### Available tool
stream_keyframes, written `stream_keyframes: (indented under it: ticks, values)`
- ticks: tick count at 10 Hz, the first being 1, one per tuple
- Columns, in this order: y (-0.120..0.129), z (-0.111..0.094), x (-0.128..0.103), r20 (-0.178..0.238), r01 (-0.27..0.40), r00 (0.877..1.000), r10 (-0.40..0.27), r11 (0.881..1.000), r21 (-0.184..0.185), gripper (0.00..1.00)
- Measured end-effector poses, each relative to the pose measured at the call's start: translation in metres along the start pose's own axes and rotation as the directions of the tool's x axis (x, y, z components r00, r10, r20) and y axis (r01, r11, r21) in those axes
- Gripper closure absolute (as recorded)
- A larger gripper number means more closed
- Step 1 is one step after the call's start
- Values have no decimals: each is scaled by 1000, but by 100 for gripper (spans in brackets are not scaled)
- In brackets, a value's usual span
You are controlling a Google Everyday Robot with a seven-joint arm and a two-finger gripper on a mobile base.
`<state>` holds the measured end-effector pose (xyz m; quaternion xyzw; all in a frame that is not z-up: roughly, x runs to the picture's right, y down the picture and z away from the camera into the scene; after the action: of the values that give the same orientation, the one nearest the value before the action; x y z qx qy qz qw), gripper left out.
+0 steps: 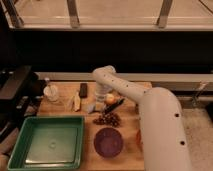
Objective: Wipe table surface with towel
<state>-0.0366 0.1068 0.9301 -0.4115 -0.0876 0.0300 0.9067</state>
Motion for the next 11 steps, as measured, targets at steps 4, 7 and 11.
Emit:
stream_keyframes:
  ticks: [4, 7, 11]
  values:
    - [-7, 4, -48, 37, 76, 996, -77, 997, 25, 100]
    - [24, 10, -69, 79, 120, 990, -119, 993, -4, 100]
    - [43, 8, -34, 45, 61, 997, -59, 997, -40, 100]
